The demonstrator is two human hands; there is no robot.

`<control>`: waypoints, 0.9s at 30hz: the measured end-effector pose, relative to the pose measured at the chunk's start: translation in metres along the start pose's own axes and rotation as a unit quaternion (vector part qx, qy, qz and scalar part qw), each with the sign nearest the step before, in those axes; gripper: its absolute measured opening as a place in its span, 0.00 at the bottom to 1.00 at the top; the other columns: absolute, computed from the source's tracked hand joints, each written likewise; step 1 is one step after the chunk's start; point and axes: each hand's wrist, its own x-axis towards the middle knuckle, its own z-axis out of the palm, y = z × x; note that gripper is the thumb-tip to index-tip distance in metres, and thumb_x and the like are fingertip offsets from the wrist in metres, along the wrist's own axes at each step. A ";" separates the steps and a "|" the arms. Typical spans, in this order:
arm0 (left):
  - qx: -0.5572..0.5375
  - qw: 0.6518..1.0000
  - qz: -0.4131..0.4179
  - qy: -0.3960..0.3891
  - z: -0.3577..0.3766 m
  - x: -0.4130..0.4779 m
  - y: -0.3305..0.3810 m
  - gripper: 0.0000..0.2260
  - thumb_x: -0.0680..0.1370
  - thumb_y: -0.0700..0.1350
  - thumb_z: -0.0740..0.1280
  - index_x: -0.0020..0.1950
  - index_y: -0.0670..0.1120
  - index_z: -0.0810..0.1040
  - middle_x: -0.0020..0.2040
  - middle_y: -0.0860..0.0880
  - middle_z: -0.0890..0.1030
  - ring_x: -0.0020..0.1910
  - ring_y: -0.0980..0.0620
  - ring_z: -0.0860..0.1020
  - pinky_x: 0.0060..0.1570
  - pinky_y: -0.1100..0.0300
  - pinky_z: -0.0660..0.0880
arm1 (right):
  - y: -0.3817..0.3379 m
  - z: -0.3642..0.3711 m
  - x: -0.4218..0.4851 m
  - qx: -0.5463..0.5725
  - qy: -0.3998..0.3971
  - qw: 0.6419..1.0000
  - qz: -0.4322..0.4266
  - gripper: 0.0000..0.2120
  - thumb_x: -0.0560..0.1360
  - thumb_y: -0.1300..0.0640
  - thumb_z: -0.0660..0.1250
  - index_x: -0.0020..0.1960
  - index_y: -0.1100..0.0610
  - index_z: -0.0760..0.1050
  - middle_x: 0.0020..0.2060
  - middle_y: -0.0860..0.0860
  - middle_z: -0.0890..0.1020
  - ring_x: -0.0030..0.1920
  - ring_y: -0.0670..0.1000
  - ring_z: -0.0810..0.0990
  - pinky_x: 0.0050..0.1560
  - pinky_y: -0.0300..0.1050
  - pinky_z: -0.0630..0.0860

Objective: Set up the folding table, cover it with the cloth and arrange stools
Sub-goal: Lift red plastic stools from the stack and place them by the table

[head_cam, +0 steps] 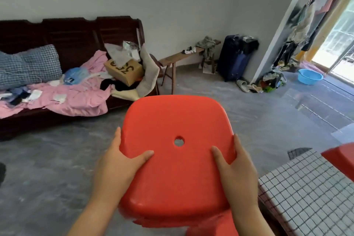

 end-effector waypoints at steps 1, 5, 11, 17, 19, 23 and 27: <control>-0.005 1.000 0.001 -0.006 -0.006 0.022 -0.001 0.52 0.58 0.63 0.77 0.76 0.57 0.54 0.67 0.50 0.74 0.62 0.47 0.74 0.61 0.48 0.71 | -0.012 0.017 0.010 -0.001 0.003 1.000 0.005 0.36 0.72 0.42 0.68 0.75 0.50 0.59 0.70 0.48 0.69 0.69 0.49 0.68 0.65 0.43 0.64; -0.014 0.999 0.021 -0.024 -0.024 0.101 -0.004 0.47 0.62 0.58 0.77 0.75 0.56 0.58 0.64 0.52 0.76 0.59 0.48 0.76 0.58 0.51 0.72 | -0.048 0.071 0.047 0.006 0.016 1.000 0.020 0.36 0.72 0.43 0.68 0.75 0.51 0.58 0.71 0.47 0.68 0.69 0.48 0.67 0.66 0.41 0.62; 0.009 0.998 0.054 -0.044 -0.022 0.173 0.008 0.45 0.63 0.60 0.76 0.75 0.56 0.58 0.66 0.53 0.75 0.61 0.49 0.74 0.59 0.52 0.71 | -0.066 0.113 0.088 0.013 0.033 0.997 0.062 0.35 0.73 0.43 0.67 0.75 0.51 0.58 0.70 0.48 0.68 0.69 0.48 0.67 0.65 0.42 0.63; 0.047 0.994 0.071 -0.072 0.004 0.226 0.039 0.44 0.64 0.60 0.75 0.75 0.55 0.58 0.68 0.51 0.73 0.64 0.48 0.72 0.56 0.55 0.68 | -0.062 0.125 0.141 0.023 0.055 0.995 0.085 0.31 0.75 0.43 0.64 0.74 0.50 0.60 0.69 0.48 0.71 0.68 0.49 0.69 0.64 0.44 0.65; 0.055 0.992 0.082 -0.078 0.020 0.244 0.052 0.44 0.64 0.61 0.74 0.75 0.56 0.58 0.67 0.51 0.74 0.64 0.48 0.73 0.55 0.55 0.69 | -0.057 0.124 0.166 0.022 0.065 0.994 0.087 0.31 0.75 0.43 0.64 0.74 0.51 0.61 0.68 0.49 0.71 0.67 0.50 0.70 0.64 0.44 0.65; 0.082 0.986 0.107 -0.097 0.062 0.287 0.080 0.43 0.63 0.64 0.73 0.74 0.60 0.59 0.63 0.55 0.77 0.60 0.49 0.76 0.54 0.54 0.72 | -0.040 0.122 0.220 0.035 0.078 0.990 0.108 0.30 0.75 0.44 0.64 0.74 0.51 0.62 0.68 0.49 0.71 0.67 0.50 0.70 0.63 0.44 0.65; 0.091 0.980 0.123 -0.128 0.113 0.333 0.127 0.44 0.63 0.65 0.73 0.75 0.57 0.58 0.66 0.53 0.74 0.63 0.48 0.73 0.58 0.52 0.71 | -0.019 0.109 0.284 0.043 0.098 0.985 0.136 0.29 0.76 0.44 0.63 0.74 0.51 0.61 0.69 0.49 0.71 0.67 0.50 0.70 0.63 0.45 0.66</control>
